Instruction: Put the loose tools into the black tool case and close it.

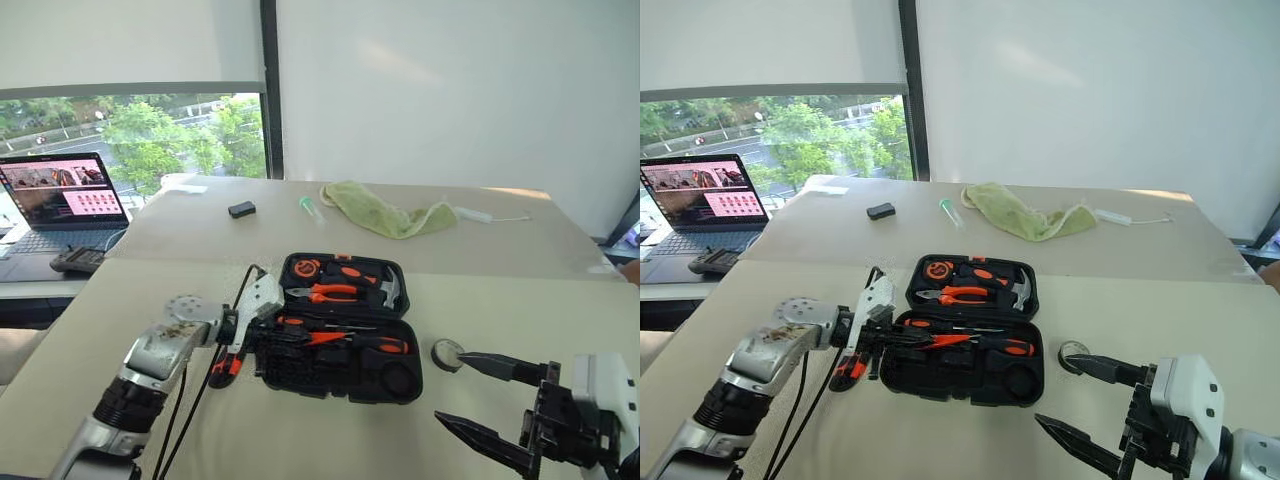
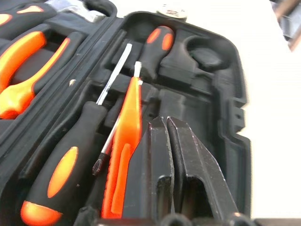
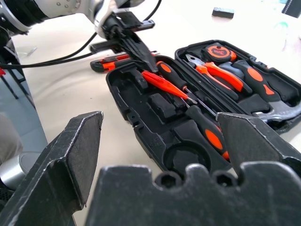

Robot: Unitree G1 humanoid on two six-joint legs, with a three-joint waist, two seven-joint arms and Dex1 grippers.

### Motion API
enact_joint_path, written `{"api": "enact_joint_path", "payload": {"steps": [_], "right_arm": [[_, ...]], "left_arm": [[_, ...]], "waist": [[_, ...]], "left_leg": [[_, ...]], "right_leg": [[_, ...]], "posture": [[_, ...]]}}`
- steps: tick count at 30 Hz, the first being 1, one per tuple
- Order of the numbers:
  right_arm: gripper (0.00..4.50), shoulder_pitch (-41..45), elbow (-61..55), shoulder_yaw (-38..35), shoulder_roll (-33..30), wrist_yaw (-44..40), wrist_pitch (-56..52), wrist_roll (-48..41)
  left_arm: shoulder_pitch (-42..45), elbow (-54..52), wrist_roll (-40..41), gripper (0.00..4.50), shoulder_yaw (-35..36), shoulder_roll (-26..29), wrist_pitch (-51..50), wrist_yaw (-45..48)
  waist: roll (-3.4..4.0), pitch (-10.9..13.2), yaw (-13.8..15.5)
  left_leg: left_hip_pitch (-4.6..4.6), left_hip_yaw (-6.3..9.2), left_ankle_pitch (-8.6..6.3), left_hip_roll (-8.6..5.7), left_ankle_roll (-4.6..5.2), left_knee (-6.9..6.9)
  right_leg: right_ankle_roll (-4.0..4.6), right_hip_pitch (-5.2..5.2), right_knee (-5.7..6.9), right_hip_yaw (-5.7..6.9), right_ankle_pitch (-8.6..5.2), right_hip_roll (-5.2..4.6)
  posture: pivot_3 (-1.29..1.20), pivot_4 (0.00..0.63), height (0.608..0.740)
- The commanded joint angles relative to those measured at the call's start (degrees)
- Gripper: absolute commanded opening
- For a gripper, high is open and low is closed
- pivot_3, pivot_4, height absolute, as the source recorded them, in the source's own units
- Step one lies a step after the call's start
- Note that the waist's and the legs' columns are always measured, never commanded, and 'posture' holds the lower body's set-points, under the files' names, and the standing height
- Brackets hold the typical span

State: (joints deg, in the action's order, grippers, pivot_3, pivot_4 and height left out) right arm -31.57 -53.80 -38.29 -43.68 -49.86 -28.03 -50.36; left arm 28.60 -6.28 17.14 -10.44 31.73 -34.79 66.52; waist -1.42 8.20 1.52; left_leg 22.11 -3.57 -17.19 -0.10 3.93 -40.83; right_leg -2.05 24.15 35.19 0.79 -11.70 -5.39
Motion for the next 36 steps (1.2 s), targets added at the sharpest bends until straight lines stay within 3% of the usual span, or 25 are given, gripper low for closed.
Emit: {"api": "enact_joint_path", "payload": {"steps": [1, 5, 11, 19, 25, 30, 36], "right_arm": [[4.50, 0.39, -0.95, -1.92, -0.84, 0.52, 0.73, -1.47], [4.50, -0.59, -1.52, -2.77, -0.82, 0.74, 0.67, -1.90], [4.50, -0.58, -1.73, -2.02, -0.82, 1.38, 0.78, -1.69], [4.50, -1.20, -2.01, -1.41, -0.30, 1.67, 1.15, -1.19], [4.50, -2.53, -2.63, -2.13, 0.40, 2.01, 1.27, -1.26], [4.50, -3.80, -3.29, -2.64, 0.98, 2.22, 1.69, -1.16], [4.50, -4.38, -3.69, -2.71, 1.37, 2.51, 1.97, -1.09]], "left_arm": [[0.97, -0.48, 0.18, 0.09, -0.32, -3.39, 0.68, -4.58], [2.69, 0.33, 1.20, 0.09, 0.93, -8.06, -4.90, -11.44], [5.47, 3.91, -2.04, 0.09, -2.53, -8.92, -4.01, -14.37], [7.80, 12.12, -4.72, 0.09, -7.46, -2.39, 5.12, -2.70], [8.62, 15.32, -4.78, 0.09, -8.80, -0.90, 10.90, 5.00], [10.14, 17.90, -6.28, 0.09, -6.61, -2.79, 11.30, 0.58], [6.94, 9.45, 2.15, 0.09, -1.58, -3.05, 4.69, 1.74]], "waist": [[0.00, 0.00, 0.03], [0.00, 0.00, 0.07], [0.00, 0.00, -0.01], [0.01, -0.01, -0.17], [0.01, -0.01, 0.20], [0.00, -0.01, 0.32], [0.01, -0.01, 0.16]], "left_leg": [[-0.01, 0.00, 0.00, 0.00, 0.00, 0.00], [0.02, 0.00, 0.00, 0.00, 0.00, 0.00], [0.00, 0.00, 0.00, -0.01, 0.00, 0.00], [0.00, -0.01, 0.00, 0.00, 0.00, 0.01], [0.04, -0.01, -0.02, -0.02, 0.03, -0.01], [0.06, -0.01, -0.03, -0.01, 0.05, -0.02], [0.11, 0.00, -0.03, 0.01, 0.06, -0.03]], "right_leg": [[0.00, 0.00, 0.00, 0.00, 0.00, 0.00], [0.00, 0.01, 0.01, 0.00, 0.01, 0.01], [-0.01, 0.01, 0.01, -0.01, 0.01, 0.03], [0.01, 0.03, 0.01, 0.00, 0.01, 0.06], [0.01, 0.02, -0.05, 0.02, 0.01, -0.01], [0.00, 0.02, -0.05, 0.01, 0.01, 0.00], [-0.01, 0.09, -0.02, 0.01, 0.02, 0.01]], "posture": [[0.00, 0.150, 0.740], [0.00, 0.150, 0.740], [0.00, 0.150, 0.740], [0.00, 0.150, 0.740], [0.00, 0.150, 0.740], [0.00, 0.150, 0.740], [0.00, 0.150, 0.740]]}}
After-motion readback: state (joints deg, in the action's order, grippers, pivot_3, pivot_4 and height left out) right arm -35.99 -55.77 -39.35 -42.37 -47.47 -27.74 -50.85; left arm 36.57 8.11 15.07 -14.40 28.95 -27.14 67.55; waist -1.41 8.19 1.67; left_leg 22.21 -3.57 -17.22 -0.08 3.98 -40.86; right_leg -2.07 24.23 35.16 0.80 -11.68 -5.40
